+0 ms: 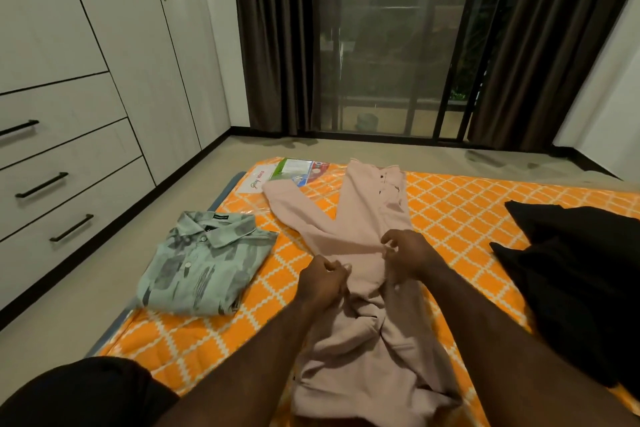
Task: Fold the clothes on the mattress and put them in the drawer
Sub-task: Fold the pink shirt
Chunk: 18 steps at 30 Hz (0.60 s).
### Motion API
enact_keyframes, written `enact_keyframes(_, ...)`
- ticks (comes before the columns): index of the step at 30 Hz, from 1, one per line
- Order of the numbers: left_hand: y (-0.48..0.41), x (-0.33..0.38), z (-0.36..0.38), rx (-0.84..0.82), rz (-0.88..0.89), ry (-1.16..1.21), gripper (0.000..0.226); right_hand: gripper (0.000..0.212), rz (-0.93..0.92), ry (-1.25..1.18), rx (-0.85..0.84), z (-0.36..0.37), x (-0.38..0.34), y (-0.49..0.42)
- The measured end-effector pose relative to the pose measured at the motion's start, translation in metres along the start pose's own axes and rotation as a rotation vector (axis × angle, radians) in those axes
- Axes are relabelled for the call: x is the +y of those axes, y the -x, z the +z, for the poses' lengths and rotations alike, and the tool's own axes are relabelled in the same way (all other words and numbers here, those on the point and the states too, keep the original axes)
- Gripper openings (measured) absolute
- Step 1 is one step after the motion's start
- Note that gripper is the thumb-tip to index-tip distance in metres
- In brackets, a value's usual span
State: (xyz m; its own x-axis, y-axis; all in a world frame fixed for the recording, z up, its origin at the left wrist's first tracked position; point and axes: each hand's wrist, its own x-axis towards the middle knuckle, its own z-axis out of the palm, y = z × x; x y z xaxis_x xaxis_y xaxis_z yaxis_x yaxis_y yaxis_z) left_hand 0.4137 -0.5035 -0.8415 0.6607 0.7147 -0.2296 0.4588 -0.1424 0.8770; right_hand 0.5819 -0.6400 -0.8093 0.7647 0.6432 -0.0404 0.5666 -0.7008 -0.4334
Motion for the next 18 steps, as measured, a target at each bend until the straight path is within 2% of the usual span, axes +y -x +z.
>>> enact_keyframes(3,-0.022,-0.003,-0.012,0.059,-0.056,-0.085,0.032,0.038,-0.054,-0.004,0.093,0.003,-0.022,-0.008)
enact_keyframes(5,-0.035,0.004,-0.022,0.115,-0.082,-0.060,0.039,0.034,-0.115,-0.046,0.121,0.002,-0.041,-0.010)
enact_keyframes(9,-0.085,0.012,-0.031,0.238,-0.244,0.126,0.057,0.031,-0.219,-0.081,0.069,0.016,-0.072,-0.027)
enact_keyframes(11,-0.123,0.007,-0.027,0.242,-0.265,0.276,0.061,0.031,-0.254,-0.069,0.038,0.026,-0.084,-0.041)
enact_keyframes(15,-0.144,0.025,-0.034,0.159,-0.320,0.515,0.039,0.027,-0.249,-0.129,-0.022,0.035,-0.120,-0.080)
enact_keyframes(18,-0.161,0.044,-0.040,0.093,-0.339,0.597,0.016,0.059,-0.145,-0.224,-0.134,0.029,-0.153,-0.116)
